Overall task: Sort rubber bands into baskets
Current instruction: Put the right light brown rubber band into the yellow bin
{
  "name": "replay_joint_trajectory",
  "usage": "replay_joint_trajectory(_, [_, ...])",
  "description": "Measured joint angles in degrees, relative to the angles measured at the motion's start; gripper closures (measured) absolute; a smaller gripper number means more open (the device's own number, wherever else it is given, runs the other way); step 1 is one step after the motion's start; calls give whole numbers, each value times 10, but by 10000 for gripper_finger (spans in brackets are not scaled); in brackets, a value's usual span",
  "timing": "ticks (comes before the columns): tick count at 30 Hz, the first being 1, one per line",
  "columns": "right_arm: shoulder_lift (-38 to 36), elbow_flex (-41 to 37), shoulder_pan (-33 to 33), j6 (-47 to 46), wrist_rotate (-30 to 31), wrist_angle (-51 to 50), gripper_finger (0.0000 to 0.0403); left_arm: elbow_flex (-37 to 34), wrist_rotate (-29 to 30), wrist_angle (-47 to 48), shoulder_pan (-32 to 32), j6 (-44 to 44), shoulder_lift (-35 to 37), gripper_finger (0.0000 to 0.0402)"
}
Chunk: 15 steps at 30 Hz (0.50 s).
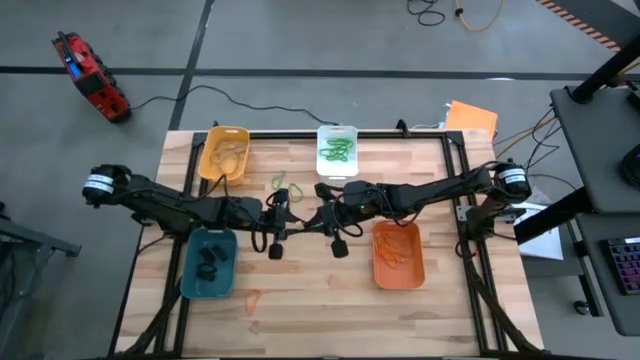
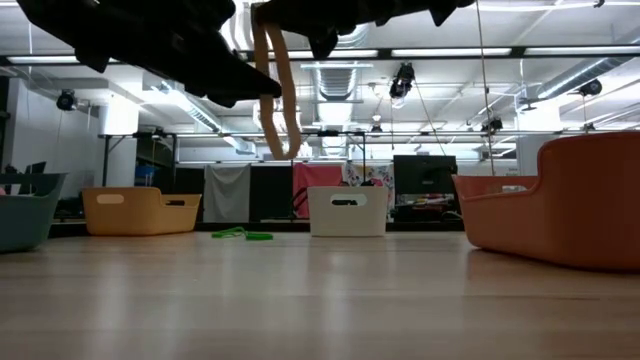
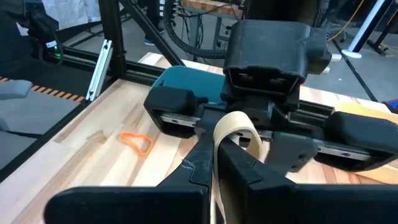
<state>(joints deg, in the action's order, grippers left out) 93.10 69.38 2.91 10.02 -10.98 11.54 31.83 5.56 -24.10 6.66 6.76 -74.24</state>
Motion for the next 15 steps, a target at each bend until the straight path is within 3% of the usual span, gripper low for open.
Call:
replay_joint_trajectory(4, [0, 0, 1, -2, 0, -8, 394, 0, 0, 8, 0, -1, 5, 393])
replay_joint_trajectory(8, [-3, 0, 2, -4, 0, -20, 394, 0, 17, 28, 0, -2, 14, 399])
replay_joint_trajectory(15, [-4, 0, 1, -85, 5, -36, 377, 0, 106, 55, 0, -7, 42, 401])
